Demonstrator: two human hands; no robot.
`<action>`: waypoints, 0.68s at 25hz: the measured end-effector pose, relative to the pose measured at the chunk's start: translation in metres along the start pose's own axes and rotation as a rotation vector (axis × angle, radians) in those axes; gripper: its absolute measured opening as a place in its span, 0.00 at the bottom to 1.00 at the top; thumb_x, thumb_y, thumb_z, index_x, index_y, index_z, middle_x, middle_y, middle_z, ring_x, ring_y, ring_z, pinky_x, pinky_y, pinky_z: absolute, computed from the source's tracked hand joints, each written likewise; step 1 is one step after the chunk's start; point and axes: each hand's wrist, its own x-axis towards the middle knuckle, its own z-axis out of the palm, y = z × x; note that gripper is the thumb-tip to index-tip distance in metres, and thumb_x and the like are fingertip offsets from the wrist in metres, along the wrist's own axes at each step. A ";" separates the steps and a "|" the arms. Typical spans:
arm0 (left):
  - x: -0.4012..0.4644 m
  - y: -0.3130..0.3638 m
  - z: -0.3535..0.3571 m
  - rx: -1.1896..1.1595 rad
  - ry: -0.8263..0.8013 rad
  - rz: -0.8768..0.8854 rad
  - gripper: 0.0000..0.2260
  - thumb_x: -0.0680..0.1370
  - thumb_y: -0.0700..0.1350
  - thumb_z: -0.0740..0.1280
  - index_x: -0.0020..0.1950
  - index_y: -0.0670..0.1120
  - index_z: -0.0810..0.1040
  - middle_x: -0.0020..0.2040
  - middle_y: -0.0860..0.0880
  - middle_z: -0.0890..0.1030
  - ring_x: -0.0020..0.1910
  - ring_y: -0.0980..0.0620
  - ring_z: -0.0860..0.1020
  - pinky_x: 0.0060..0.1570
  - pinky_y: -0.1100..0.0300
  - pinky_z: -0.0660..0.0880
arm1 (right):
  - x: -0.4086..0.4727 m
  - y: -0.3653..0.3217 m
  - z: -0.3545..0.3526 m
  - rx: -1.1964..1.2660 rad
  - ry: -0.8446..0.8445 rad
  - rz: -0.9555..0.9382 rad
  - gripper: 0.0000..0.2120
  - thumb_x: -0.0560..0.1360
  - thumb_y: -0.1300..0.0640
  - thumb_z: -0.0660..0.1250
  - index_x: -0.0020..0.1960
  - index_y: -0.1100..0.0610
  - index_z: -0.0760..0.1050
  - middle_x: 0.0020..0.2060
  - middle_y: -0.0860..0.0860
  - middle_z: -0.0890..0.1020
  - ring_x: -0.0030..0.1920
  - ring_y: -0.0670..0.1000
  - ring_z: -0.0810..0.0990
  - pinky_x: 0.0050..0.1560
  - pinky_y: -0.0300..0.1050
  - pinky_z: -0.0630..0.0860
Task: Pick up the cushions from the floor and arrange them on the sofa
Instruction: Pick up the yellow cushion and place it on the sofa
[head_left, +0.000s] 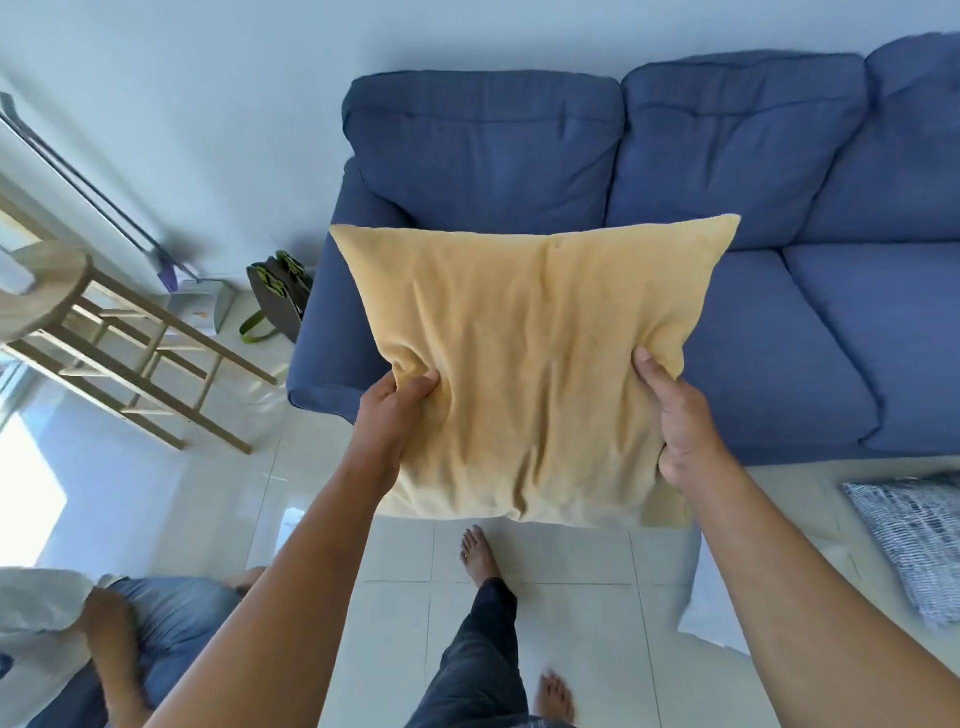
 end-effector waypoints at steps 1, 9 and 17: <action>0.012 0.006 0.000 -0.033 -0.008 0.005 0.05 0.79 0.44 0.71 0.52 0.51 0.86 0.49 0.52 0.90 0.52 0.50 0.85 0.52 0.55 0.79 | 0.011 -0.006 0.006 0.010 -0.016 0.004 0.32 0.66 0.40 0.80 0.64 0.57 0.82 0.58 0.52 0.87 0.61 0.54 0.85 0.68 0.57 0.76; 0.143 0.050 -0.008 -0.187 -0.009 -0.032 0.18 0.67 0.41 0.71 0.56 0.43 0.81 0.57 0.45 0.86 0.58 0.43 0.82 0.56 0.49 0.77 | 0.115 -0.042 0.061 -0.063 -0.005 0.017 0.26 0.65 0.61 0.71 0.63 0.64 0.80 0.52 0.56 0.87 0.56 0.59 0.85 0.53 0.53 0.81; 0.243 0.071 -0.003 -0.167 -0.065 -0.122 0.21 0.68 0.40 0.70 0.61 0.46 0.84 0.60 0.45 0.87 0.62 0.41 0.83 0.59 0.48 0.79 | 0.197 -0.050 0.097 -0.065 0.082 0.009 0.15 0.63 0.64 0.70 0.50 0.55 0.81 0.46 0.52 0.87 0.52 0.57 0.85 0.60 0.58 0.79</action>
